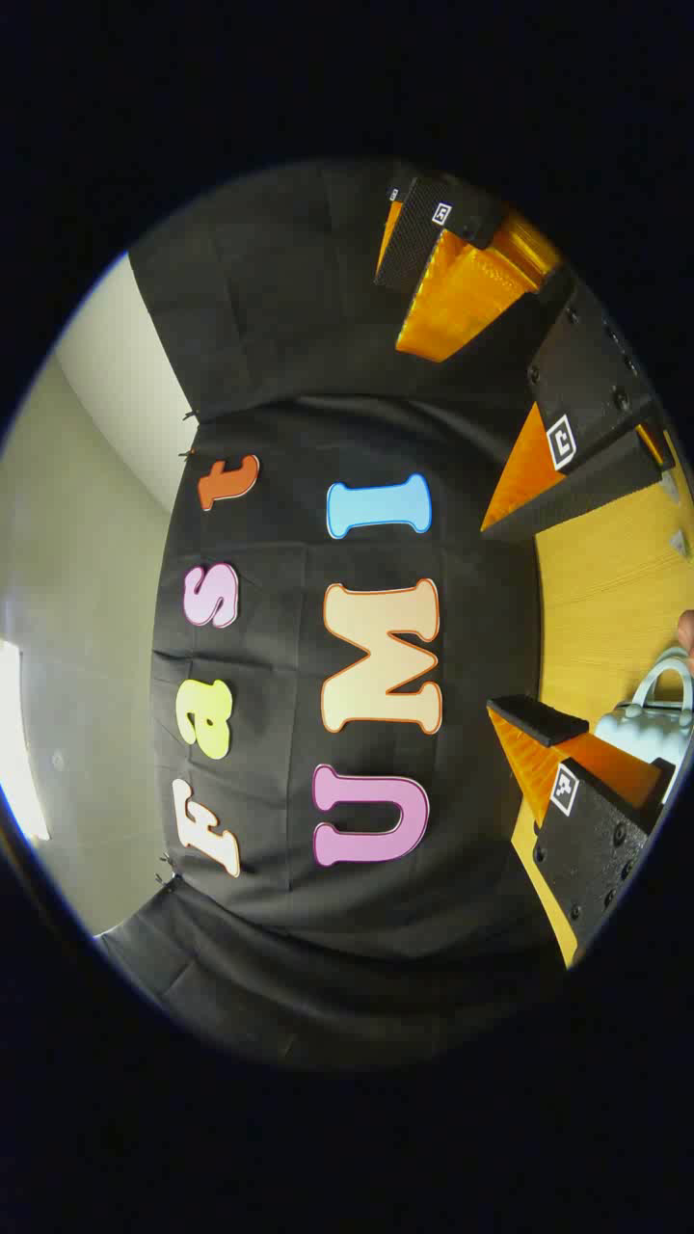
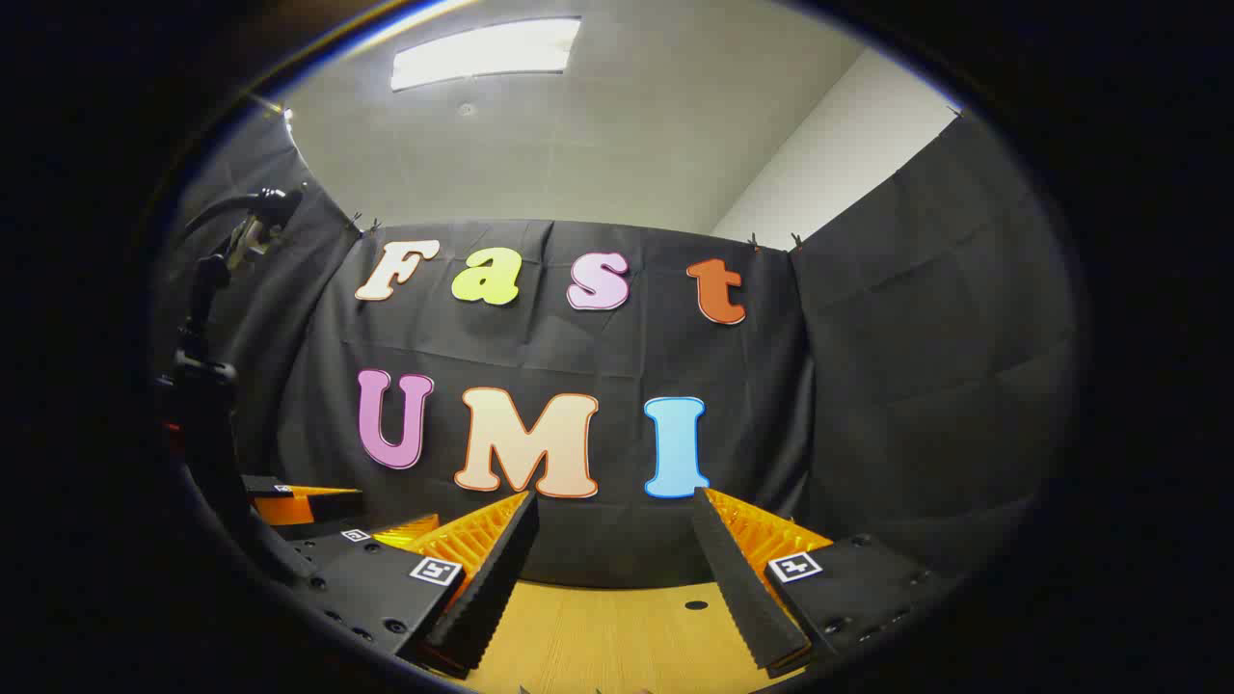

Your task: First open the suitcase, pack the skin care products into it, and then close the suitcase.

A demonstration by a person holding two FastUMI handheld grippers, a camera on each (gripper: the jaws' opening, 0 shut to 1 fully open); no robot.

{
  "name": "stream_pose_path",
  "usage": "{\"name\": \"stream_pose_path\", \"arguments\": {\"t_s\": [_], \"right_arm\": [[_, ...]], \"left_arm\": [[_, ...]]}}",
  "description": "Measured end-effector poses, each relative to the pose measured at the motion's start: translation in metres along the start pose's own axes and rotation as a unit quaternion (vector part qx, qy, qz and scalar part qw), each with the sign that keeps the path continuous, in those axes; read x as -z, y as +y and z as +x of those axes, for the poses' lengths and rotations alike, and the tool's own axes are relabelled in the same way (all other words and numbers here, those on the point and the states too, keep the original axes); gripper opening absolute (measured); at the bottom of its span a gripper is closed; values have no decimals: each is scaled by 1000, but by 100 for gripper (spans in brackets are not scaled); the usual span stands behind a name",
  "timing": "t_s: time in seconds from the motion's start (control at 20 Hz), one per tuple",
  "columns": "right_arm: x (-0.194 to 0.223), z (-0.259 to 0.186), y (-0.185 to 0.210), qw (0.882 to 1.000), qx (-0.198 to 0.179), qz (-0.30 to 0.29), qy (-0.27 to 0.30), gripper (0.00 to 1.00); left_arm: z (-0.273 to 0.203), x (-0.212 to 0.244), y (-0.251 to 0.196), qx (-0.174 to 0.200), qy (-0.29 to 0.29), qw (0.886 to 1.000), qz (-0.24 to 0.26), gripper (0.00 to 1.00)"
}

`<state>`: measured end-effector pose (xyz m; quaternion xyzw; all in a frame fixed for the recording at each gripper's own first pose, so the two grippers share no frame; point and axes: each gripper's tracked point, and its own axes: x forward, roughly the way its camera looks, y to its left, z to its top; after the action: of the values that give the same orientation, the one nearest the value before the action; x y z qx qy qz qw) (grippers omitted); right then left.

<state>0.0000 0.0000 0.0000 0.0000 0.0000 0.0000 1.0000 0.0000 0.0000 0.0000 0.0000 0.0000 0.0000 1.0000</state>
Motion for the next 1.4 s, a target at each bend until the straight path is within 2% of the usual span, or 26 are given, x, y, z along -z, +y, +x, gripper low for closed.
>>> {"name": "stream_pose_path", "arguments": {"t_s": [0.1,0.2,0.4,0.55,0.85,1.05,1.2,1.4], "right_arm": [[-2,1,1,1000,-2,7,-3,99],[-12,4,-2,1000,-1,20,-23,99],[-19,13,-6,998,-10,50,-36,99],[-12,20,-11,999,-14,42,-31,99],[49,20,8,995,-84,46,33,99],[94,19,-2,990,-92,58,90,99],[110,22,-19,991,-66,33,111,99],[124,13,-29,991,-37,3,132,99]], "left_arm": [[-1,1,-6,6,-2,1000,-8,94],[0,4,-2,3,5,1000,8,94],[2,15,1,-10,15,1000,13,94],[-2,35,14,-33,42,998,22,94],[-22,79,37,-107,102,989,18,94],[-36,119,54,-137,148,979,42,94],[-46,171,50,-112,219,969,34,95],[-46,230,45,-71,311,947,18,95]]}}
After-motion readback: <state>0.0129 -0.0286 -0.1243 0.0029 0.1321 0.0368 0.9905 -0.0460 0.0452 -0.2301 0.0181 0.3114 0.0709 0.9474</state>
